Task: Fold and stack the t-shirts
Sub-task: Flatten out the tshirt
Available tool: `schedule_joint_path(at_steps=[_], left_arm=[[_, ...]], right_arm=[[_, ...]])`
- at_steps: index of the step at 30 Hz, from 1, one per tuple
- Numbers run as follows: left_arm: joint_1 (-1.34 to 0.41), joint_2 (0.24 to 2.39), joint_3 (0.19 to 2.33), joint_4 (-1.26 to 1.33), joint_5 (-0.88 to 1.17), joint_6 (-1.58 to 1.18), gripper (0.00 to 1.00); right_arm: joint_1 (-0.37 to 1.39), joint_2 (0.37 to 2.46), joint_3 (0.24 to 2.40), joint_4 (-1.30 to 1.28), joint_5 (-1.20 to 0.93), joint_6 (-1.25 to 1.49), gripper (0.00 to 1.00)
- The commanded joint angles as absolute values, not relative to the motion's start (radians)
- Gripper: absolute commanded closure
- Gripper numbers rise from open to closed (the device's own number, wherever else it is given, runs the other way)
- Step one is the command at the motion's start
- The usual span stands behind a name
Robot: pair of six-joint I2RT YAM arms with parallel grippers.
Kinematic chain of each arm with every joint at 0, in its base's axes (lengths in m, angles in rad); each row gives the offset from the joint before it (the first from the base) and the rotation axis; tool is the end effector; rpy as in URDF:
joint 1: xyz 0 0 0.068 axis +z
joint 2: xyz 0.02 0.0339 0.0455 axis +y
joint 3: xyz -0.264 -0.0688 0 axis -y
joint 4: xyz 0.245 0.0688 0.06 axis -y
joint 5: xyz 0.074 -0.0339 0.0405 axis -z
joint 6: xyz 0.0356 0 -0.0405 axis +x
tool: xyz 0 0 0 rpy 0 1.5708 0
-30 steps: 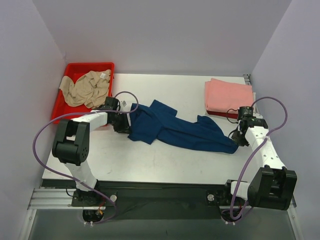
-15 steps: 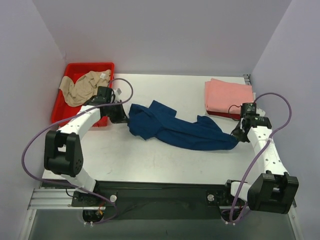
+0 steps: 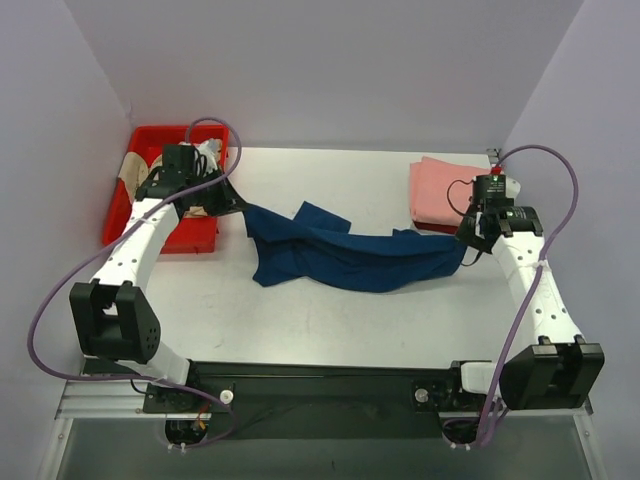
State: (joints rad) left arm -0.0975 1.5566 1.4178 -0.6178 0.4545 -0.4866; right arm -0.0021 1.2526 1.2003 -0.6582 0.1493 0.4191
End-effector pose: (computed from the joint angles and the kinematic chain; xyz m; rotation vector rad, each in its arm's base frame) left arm 0.3411 -0.0491 0.3302 -0.2257 2.3642 -0.8167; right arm 0.2680 -0.0059 0.3401 0.5509 2.2045 0.0495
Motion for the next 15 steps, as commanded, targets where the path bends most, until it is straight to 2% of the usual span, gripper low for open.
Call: schedule_joint_path(at_steps=[1,8,15], left_arm=[[-0.095,1.553,1.379,-0.660,0.486,-0.477,1.00],[-0.055,1.494,1.374,-0.640,0.462,-0.495,1.00],[-0.019,1.535,1.589,-0.637,0.475,-0.514,1.00]], right_arm=[[0.038,1.276,1.198,-0.695,0.170,0.419,1.00],[0.048,1.262,1.160,-0.695,0.144,0.434,1.00],[0.048,1.273,1.299,-0.693,0.081,0.413,1.00]])
